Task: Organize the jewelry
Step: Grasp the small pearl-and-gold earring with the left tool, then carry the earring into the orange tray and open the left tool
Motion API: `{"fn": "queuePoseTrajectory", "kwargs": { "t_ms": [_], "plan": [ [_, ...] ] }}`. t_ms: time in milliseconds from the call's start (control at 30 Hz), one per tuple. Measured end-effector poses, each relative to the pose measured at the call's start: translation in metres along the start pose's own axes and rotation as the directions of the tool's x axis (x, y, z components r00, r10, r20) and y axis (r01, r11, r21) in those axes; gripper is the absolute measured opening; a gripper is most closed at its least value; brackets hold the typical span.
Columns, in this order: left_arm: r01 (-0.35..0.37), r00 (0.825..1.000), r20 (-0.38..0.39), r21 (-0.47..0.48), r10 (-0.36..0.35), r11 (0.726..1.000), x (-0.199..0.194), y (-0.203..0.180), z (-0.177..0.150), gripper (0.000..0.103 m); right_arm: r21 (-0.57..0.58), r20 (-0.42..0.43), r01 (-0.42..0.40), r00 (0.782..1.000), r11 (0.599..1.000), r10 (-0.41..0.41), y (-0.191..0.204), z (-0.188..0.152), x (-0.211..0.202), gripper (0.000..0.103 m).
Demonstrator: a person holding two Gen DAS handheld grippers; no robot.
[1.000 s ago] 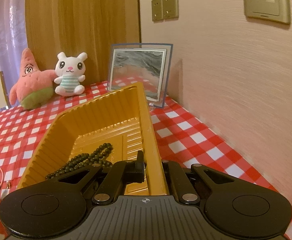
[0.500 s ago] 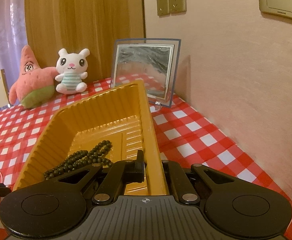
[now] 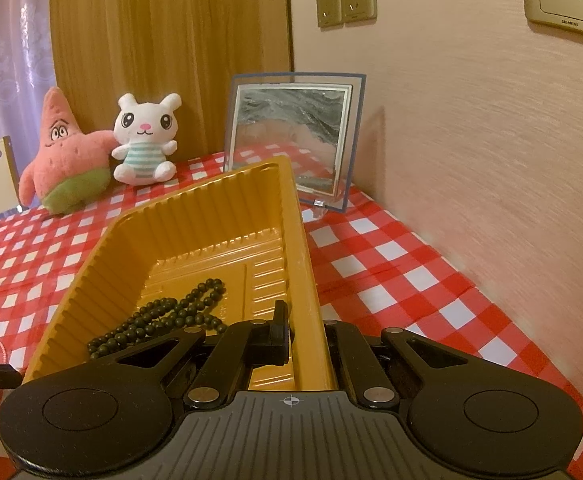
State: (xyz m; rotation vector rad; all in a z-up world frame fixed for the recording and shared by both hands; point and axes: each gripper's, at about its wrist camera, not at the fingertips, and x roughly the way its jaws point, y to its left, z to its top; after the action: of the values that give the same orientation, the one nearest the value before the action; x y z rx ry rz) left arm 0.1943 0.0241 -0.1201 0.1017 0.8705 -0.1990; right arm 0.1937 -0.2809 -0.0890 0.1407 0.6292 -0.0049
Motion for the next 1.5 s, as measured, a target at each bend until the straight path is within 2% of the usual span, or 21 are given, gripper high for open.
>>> {"fn": "queuePoseTrajectory", "kwargs": {
  "t_ms": [267, 400, 600, 833, 1067, 1167, 1300, 1400, 1500],
  "plan": [
    [0.019, 0.998, 0.062, 0.0, -0.019, 1.0, -0.023, -0.004, 0.012, 0.007, -0.002, 0.005, -0.008, 1.0, 1.0, 0.008, 0.001, -0.001, -0.003, 0.004],
    [0.066, 0.992, 0.111, -0.003, -0.065, 0.998, -0.039, -0.012, 0.024, 0.007, -0.003, 0.007, -0.013, 1.0, 1.0, 0.013, 0.002, -0.001, -0.005, 0.004],
    [0.158, 0.972, 0.172, 0.018, -0.159, 0.987, -0.053, -0.038, 0.043, 0.007, -0.007, 0.008, -0.015, 1.0, 1.0, 0.015, 0.002, -0.002, -0.006, 0.004],
    [0.264, 0.948, 0.165, 0.065, -0.271, 0.962, -0.049, -0.085, 0.059, 0.007, -0.006, 0.006, -0.016, 1.0, 1.0, 0.016, 0.003, -0.002, -0.007, 0.004],
    [0.361, 0.923, 0.11, 0.084, -0.369, 0.929, -0.039, -0.126, 0.058, 0.007, -0.006, 0.005, -0.018, 1.0, 1.0, 0.018, 0.004, -0.003, -0.009, 0.004],
    [0.379, 0.919, 0.092, 0.07, -0.384, 0.923, -0.034, -0.132, 0.057, 0.007, -0.007, 0.005, -0.018, 1.0, 1.0, 0.018, 0.004, -0.003, -0.01, 0.005],
    [0.371, 0.922, 0.098, 0.043, -0.373, 0.928, -0.032, -0.128, 0.059, 0.008, -0.007, 0.005, -0.018, 1.0, 1.0, 0.018, 0.004, -0.003, -0.009, 0.005],
    [0.369, 0.922, 0.117, 0.02, -0.369, 0.929, -0.035, -0.121, 0.063, 0.019, -0.007, 0.004, -0.018, 1.0, 1.0, 0.018, 0.005, -0.004, -0.01, 0.005],
    [0.351, 0.926, 0.144, 0.015, -0.35, 0.936, -0.042, -0.111, 0.068, 0.02, -0.006, 0.001, -0.02, 1.0, 1.0, 0.02, 0.005, -0.005, -0.011, 0.005]
  ]
}}
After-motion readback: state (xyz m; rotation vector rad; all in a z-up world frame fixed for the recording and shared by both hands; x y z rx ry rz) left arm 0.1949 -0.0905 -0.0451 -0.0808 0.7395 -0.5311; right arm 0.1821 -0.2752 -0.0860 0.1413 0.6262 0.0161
